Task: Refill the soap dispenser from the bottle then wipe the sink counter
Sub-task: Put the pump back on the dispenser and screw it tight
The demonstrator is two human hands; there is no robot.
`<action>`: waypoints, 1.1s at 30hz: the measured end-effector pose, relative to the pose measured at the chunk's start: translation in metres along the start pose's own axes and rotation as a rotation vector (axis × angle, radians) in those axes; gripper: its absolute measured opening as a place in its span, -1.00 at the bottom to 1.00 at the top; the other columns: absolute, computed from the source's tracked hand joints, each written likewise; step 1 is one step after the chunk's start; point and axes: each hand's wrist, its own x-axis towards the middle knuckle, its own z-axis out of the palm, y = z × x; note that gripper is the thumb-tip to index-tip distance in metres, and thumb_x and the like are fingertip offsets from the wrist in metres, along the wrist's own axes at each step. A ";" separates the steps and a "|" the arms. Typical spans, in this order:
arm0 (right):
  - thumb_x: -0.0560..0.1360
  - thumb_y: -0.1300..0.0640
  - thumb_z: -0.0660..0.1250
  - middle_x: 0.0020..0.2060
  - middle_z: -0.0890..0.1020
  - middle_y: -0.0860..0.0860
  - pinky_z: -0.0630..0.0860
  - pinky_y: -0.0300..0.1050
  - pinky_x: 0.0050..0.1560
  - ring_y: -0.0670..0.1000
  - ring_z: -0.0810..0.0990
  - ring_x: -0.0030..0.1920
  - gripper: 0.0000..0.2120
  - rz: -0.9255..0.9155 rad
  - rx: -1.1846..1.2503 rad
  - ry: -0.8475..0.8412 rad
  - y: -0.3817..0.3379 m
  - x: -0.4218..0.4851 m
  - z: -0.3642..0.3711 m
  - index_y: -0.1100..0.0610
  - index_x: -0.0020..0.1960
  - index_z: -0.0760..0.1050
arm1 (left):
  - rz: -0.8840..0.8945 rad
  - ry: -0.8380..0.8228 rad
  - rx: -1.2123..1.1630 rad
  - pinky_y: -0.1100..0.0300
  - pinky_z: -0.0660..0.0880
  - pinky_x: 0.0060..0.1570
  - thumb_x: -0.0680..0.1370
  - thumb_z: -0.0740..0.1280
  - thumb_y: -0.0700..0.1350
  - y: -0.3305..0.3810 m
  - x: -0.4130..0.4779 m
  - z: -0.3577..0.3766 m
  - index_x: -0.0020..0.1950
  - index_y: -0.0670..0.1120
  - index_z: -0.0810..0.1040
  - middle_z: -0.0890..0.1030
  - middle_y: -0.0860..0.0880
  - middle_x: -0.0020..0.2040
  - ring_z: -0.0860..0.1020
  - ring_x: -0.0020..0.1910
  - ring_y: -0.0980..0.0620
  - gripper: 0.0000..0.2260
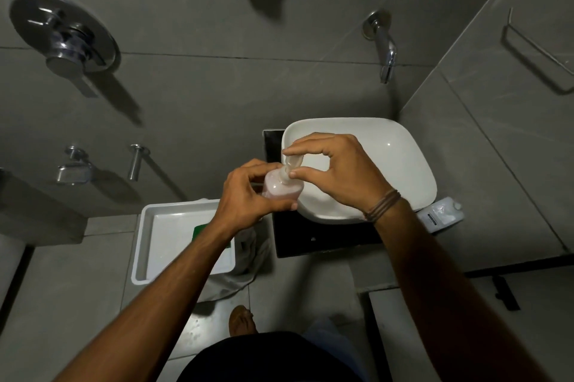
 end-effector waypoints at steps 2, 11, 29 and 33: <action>0.41 -0.07 0.58 0.02 0.76 -0.08 0.66 -0.07 0.12 -0.13 0.67 0.00 -0.62 0.036 -0.080 0.077 -0.006 0.002 0.000 -0.01 0.19 0.71 | -0.004 0.020 -0.012 0.24 0.63 0.00 0.22 0.75 0.09 -0.002 0.003 0.003 0.24 0.03 0.75 0.66 0.19 0.00 0.70 0.04 0.02 -0.40; 0.44 -0.28 0.45 -0.15 0.78 0.05 0.69 0.08 -0.04 0.11 0.72 -0.13 -0.57 0.218 -0.295 0.329 -0.025 0.005 0.033 -0.01 0.14 0.72 | 0.023 0.066 -0.009 0.18 0.66 0.02 0.21 0.72 0.14 -0.008 0.016 0.004 0.17 0.03 0.75 0.69 0.15 0.03 0.70 0.05 0.06 -0.43; 0.45 0.27 0.45 0.16 0.65 -0.10 0.68 -0.12 -0.30 0.07 0.72 -0.27 -0.40 0.563 0.419 -0.078 0.069 -0.070 0.078 -0.21 0.36 0.47 | -0.061 -0.031 -0.050 0.26 0.64 0.09 0.20 0.77 0.11 -0.042 -0.002 0.019 0.25 0.07 0.73 0.69 0.19 0.08 0.69 0.11 0.07 -0.36; 0.43 0.25 0.54 0.19 0.66 -0.16 0.73 0.03 -0.09 0.02 0.69 -0.17 -0.35 0.636 0.477 -0.061 0.094 -0.094 0.137 -0.12 0.44 0.45 | -0.089 -0.091 0.018 0.18 0.54 0.11 0.16 0.71 0.27 -0.061 -0.026 0.040 0.20 0.19 0.72 0.72 0.19 0.05 0.64 0.08 0.07 -0.37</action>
